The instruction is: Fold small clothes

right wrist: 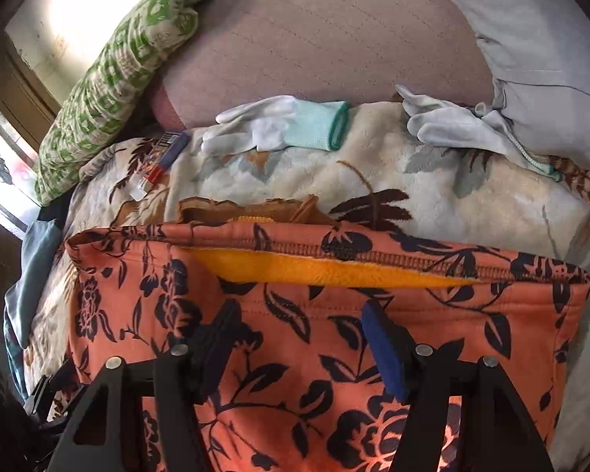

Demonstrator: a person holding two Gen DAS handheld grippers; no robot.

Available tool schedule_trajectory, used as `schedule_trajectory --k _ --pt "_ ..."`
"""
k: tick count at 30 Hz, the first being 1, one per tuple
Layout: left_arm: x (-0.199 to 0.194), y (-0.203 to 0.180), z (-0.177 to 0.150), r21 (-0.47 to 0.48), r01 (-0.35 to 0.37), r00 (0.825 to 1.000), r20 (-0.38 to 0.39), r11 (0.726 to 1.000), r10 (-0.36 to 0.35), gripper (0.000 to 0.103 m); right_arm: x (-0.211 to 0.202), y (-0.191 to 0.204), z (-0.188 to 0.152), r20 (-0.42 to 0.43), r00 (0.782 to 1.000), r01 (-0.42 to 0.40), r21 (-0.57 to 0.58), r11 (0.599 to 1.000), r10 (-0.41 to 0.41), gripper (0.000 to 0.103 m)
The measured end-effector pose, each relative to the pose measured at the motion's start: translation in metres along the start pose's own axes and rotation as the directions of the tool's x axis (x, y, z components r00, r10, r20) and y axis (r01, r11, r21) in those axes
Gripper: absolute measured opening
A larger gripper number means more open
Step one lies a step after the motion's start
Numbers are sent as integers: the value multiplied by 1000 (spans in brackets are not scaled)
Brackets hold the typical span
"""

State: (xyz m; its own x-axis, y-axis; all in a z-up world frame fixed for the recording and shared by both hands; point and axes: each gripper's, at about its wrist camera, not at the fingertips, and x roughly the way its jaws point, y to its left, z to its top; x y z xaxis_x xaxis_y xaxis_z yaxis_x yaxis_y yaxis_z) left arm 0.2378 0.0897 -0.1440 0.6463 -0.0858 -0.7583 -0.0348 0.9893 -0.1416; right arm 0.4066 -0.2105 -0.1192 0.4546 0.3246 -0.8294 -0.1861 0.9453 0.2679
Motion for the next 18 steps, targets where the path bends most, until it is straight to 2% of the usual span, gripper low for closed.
schedule_trajectory --k 3,6,7,9,11,14,17,18 --pt "2 -2 3 -11 -5 1000 -1 1000 5 77 2 5 2 -52 999 3 -83 997 -7 65" --pt "4 -4 4 7 -14 1000 -2 1000 14 77 22 11 2 -106 992 59 -134 989 -73 62" --pt "3 -4 4 6 -12 1000 -1 1000 12 77 26 12 1 -103 990 80 -145 986 -95 56" --pt "4 -3 5 -1 -7 1000 -3 1000 7 77 25 17 3 -93 989 101 -151 983 -116 36" --pt "3 -2 5 -7 -5 1000 -2 1000 5 77 19 15 6 -71 987 136 -136 981 -146 9" --pt "1 0 6 -15 -6 1000 2 1000 6 77 6 11 9 -23 988 149 -102 984 -152 6" --pt "0 3 8 -34 -8 1000 12 999 9 77 -13 10 14 71 982 178 -69 982 -173 6" --pt "1 4 8 -37 -9 1000 11 999 9 77 -15 7 17 84 983 165 -43 985 -161 6"
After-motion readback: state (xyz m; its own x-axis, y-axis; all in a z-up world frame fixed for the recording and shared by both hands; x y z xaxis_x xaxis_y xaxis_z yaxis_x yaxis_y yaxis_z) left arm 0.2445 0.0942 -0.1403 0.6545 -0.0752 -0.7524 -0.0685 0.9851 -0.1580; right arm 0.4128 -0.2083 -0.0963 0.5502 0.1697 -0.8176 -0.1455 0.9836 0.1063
